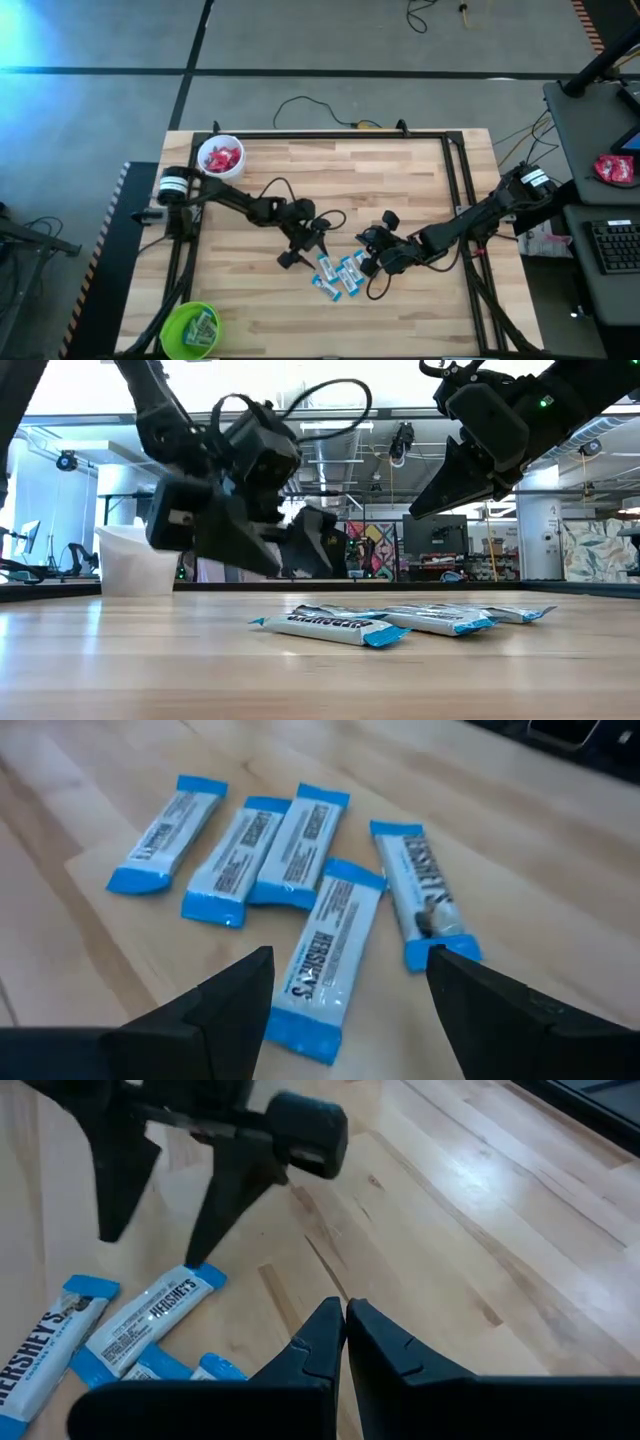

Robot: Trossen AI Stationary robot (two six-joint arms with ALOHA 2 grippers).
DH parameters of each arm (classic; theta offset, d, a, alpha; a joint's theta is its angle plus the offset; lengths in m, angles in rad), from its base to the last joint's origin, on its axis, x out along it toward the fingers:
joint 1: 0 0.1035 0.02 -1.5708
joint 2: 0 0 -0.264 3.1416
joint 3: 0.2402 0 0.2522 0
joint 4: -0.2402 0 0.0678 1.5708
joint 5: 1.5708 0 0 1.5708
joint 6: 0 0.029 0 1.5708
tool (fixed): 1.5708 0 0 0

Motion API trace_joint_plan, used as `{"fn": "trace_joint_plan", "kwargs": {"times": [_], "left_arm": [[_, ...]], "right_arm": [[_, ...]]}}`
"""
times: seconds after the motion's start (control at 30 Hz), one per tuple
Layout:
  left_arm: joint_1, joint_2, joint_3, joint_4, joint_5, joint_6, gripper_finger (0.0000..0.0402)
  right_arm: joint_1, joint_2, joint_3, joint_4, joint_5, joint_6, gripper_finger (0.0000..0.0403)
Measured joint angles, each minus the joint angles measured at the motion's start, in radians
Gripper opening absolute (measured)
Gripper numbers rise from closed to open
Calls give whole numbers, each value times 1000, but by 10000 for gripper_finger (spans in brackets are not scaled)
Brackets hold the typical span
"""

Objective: Sort candy by brand, put in halloween buckets
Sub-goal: Put the blue chocolate bar into the green bucket

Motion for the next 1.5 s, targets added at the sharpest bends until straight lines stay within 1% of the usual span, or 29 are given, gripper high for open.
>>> {"fn": "trace_joint_plan", "kwargs": {"times": [0.2,0.3,0.4,0.5,0.6,0.77,0.87,0.93,1.03,1.17,1.33,1.43,1.5], "left_arm": [[-2,120,2,157,5,10,247],[-1,171,25,187,14,7,247],[0,217,53,209,49,1,245],[2,258,79,217,85,-9,233],[1,281,85,220,89,-19,206],[-1,302,86,229,50,-63,134],[-2,298,85,232,37,-121,95],[-4,285,84,221,22,-169,84],[-13,257,73,197,-15,-208,84],[-57,183,28,180,-138,-234,84],[-157,25,-61,100,-317,-293,85],[-231,-109,-114,21,-424,-350,86],[-287,-217,-133,-63,-506,-400,86]], "right_arm": [[0,0,0,0,0,0,13],[0,0,0,-1,0,0,13],[0,0,0,0,0,0,13],[0,0,0,0,0,0,13],[0,0,0,0,0,0,13],[0,0,0,0,0,0,13],[0,0,0,0,0,0,13],[0,0,0,0,0,0,13],[0,0,0,0,0,0,13],[0,0,0,0,0,0,13],[0,0,0,0,0,0,13],[0,0,0,0,0,0,13],[0,0,0,0,0,0,13]]}}
